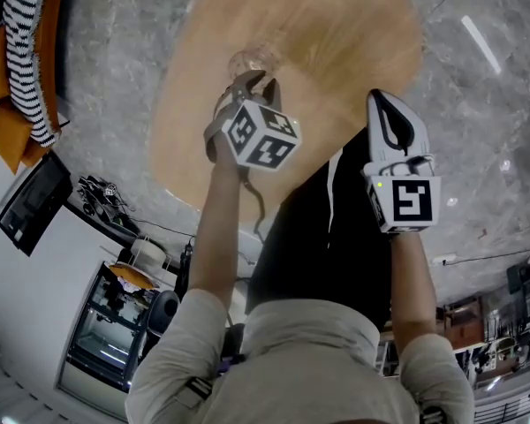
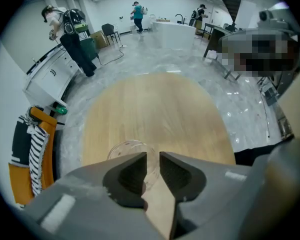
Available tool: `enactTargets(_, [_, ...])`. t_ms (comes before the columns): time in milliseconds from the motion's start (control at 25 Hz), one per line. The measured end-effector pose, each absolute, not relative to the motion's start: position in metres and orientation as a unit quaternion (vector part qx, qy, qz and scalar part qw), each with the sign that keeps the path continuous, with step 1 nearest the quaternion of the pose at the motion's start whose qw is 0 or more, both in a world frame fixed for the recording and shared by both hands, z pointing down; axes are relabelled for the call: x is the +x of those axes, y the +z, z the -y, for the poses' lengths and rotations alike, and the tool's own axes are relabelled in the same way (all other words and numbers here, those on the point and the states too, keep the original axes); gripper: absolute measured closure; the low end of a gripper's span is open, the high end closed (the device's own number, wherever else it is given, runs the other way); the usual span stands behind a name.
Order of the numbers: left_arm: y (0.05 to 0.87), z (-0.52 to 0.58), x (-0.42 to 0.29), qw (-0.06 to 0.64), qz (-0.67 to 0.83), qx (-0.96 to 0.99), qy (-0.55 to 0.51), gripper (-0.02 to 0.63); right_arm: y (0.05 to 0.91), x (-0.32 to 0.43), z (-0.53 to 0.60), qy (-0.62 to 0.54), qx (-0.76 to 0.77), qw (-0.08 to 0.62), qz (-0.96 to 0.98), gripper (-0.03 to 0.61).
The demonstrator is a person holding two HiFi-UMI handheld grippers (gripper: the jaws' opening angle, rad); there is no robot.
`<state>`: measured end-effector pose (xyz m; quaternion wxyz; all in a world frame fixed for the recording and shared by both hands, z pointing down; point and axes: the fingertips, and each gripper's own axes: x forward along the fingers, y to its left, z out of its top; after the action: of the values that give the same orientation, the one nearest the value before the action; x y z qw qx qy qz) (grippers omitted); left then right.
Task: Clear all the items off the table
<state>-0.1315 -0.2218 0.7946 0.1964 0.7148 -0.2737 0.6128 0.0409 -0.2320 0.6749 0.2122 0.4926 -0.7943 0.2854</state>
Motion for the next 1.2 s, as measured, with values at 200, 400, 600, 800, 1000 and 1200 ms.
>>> enactTargets(200, [0.803,0.219,-0.132,0.207,0.266,0.710,0.619,0.523,0.677,0.040,0.234,0.291,0.494,0.213,0.791,0.572])
enactTargets(400, [0.813,0.222,-0.129,0.213,0.263,0.705,0.623,0.525,0.680,0.045,0.238,0.287,0.496,0.217,0.790,0.572])
enactTargets(600, [0.820,0.222,-0.130,0.203,0.259,0.697,0.637,0.525,0.684,0.050,0.236,0.290,0.500,0.224,0.785,0.572])
enactTargets(800, [0.834,0.220,-0.132,0.202,0.243,0.685,0.656,0.525,0.691,0.048,0.230,0.296,0.492,0.227,0.786,0.572])
enactTargets(1000, [0.851,0.217,-0.136,0.200,0.232,0.671,0.675,0.525,0.700,0.049,0.225,0.302,0.487,0.235,0.785,0.572])
enactTargets(1200, [0.860,0.219,-0.136,0.157,0.220,0.661,0.700,0.525,0.705,0.050,0.223,0.306,0.487,0.235,0.783,0.572])
